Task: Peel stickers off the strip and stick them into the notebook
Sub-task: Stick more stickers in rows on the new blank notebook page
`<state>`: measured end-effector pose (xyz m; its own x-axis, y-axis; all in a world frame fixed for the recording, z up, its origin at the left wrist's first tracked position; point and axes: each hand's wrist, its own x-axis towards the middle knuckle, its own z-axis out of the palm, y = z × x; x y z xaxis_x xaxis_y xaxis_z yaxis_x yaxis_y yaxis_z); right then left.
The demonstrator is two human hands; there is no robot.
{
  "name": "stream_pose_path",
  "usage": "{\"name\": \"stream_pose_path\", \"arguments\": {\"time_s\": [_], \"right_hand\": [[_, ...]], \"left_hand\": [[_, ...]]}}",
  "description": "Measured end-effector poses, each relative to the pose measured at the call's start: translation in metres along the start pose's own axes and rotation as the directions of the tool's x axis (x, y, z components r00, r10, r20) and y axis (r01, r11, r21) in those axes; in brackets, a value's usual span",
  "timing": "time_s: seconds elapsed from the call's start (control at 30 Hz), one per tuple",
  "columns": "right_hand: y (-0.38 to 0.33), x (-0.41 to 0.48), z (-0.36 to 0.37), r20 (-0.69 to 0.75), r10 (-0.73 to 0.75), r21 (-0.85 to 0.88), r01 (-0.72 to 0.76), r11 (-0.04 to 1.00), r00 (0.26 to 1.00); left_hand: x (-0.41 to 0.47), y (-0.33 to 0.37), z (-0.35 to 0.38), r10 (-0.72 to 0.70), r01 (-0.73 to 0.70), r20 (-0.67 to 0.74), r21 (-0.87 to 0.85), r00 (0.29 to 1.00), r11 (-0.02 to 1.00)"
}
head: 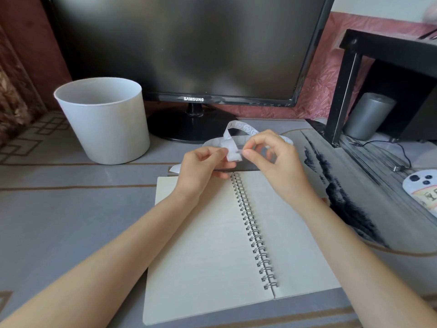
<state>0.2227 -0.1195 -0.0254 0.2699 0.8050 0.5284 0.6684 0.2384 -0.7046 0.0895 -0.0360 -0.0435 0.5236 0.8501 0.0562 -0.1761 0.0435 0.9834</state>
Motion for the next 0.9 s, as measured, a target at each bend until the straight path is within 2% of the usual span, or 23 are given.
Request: {"name": "stream_pose_path", "arguments": {"time_s": [0.1,0.17,0.27,0.4,0.9], "right_hand": [[-0.003,0.004,-0.011,0.061,0.272,0.182,-0.278,0.943,0.960],[0.001,0.003,-0.017,0.142,0.440,0.155,-0.459,0.875,0.887],[0.008,0.001,-0.017,0.214,0.555,0.097,-0.583,0.807,0.804],[0.009,0.005,-0.011,0.200,0.589,0.056,-0.609,0.791,0.783],[0.016,0.006,-0.005,0.196,0.546,-0.048,-0.548,0.835,0.814]], "left_hand": [[0.000,0.000,-0.002,0.018,-0.018,-0.035,0.009,0.999,1.000],[0.001,-0.001,-0.002,0.020,-0.019,-0.048,0.003,0.999,1.000],[0.002,-0.003,-0.003,0.012,-0.014,-0.054,-0.024,0.998,1.000],[0.002,-0.004,-0.003,0.015,-0.015,-0.047,0.009,0.999,1.000],[0.004,-0.007,-0.004,0.009,-0.009,-0.043,0.009,0.999,1.000]]}}
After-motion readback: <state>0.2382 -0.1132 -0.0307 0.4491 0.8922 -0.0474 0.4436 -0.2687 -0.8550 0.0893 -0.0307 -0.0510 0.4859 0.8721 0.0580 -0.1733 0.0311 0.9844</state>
